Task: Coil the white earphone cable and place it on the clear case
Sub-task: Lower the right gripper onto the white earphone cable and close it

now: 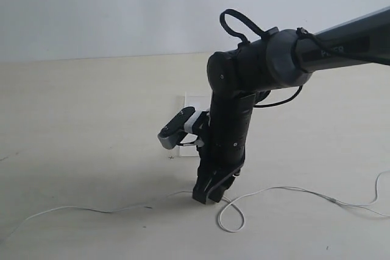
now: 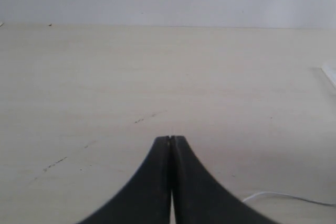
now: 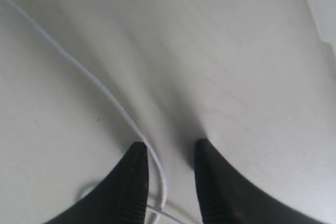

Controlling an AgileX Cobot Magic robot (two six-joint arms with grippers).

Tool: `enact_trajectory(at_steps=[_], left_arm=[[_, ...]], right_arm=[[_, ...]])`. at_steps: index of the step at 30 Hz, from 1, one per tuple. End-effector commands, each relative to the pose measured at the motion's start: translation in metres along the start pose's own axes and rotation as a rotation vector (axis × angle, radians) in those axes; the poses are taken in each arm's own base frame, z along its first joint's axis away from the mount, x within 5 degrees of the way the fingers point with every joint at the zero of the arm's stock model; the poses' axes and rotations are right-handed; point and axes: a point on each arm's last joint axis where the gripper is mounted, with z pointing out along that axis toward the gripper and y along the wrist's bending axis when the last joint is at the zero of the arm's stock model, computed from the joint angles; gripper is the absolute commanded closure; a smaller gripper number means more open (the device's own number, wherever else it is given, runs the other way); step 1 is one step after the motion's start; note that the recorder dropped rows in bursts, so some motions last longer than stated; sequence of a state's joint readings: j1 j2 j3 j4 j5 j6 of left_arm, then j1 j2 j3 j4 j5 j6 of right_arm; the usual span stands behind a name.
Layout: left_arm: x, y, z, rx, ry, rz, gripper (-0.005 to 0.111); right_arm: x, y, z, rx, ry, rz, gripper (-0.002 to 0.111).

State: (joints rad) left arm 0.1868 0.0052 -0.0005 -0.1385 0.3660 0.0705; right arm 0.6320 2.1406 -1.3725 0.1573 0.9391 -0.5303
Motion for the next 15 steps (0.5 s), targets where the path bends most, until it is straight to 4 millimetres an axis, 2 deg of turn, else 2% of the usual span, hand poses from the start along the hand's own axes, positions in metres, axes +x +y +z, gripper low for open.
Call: enact_trajectory(at_steps=[1,3,6,12,15], left_arm=[[-0.001,0.0,0.0,-0.001,-0.013,-0.008,0.107],[-0.001,0.0,0.0,-0.001,-0.013,-0.008,0.107],[-0.001,0.0,0.0,-0.001,-0.013,-0.008,0.107],[-0.001,0.0,0.0,-0.001,-0.013,-0.008,0.107],[-0.001,0.0,0.0,-0.001,-0.013,-0.008,0.107]], right_arm=[[0.005,0.001,0.024,-0.048,0.08,0.043,0.079],[0.005,0.001,0.027,-0.051,0.091,0.073,0.086],[0.006,0.001,0.028,-0.056,0.103,0.096,0.109],[0.012,0.005,0.025,-0.086,0.162,0.097,0.108],[0.016,0.009,0.012,-0.107,0.194,0.093,0.108]])
